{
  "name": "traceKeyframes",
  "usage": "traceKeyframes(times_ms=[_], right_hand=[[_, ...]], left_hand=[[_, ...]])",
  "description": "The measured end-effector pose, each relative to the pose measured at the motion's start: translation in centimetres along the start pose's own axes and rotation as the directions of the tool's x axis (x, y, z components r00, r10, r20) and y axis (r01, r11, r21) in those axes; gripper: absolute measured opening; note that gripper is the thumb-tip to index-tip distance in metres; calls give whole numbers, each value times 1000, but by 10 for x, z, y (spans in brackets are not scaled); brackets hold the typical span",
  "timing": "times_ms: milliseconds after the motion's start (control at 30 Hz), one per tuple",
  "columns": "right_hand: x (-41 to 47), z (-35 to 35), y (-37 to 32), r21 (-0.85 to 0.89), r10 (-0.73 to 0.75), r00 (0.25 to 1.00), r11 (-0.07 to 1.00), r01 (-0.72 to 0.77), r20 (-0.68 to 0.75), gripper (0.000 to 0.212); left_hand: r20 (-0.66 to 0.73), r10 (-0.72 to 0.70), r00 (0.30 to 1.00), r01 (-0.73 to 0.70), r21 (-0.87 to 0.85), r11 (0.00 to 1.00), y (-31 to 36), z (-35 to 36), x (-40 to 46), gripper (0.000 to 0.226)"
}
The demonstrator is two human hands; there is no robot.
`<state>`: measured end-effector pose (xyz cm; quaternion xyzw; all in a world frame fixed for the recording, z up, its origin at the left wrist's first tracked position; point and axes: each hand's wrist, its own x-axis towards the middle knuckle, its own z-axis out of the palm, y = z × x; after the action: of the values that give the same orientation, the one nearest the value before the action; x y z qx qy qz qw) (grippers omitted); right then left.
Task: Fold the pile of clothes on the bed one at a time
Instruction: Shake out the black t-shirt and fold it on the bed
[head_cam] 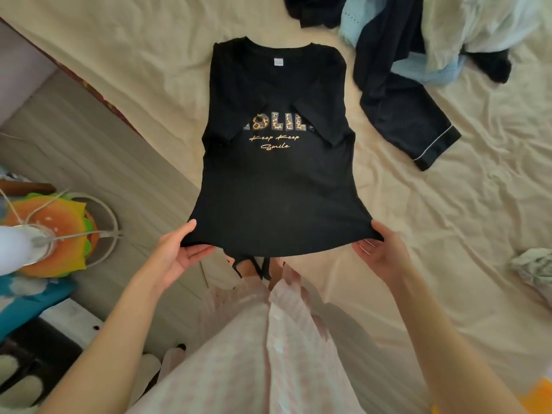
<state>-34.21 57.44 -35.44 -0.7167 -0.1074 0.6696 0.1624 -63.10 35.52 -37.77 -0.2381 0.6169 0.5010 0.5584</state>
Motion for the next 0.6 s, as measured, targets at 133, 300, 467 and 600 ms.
traceKeyframes(times_ms=[133,300,467,600], right_hand=[[-5,29,-43,231,-66,995,972,47,79,12],[17,95,-114,356,-134,971,933,58,195,24],[62,170,-178,420,-175,951,906,55,254,27],[101,189,-192,441,-140,933,897,-23,332,50]], left_hand=[[54,61,997,-50,-193,980,49,26,-7,21],[16,161,987,-146,-329,933,132,81,21,16],[-26,243,970,-240,-281,929,202,139,81,18],[78,295,952,-265,-263,927,216,157,117,28]])
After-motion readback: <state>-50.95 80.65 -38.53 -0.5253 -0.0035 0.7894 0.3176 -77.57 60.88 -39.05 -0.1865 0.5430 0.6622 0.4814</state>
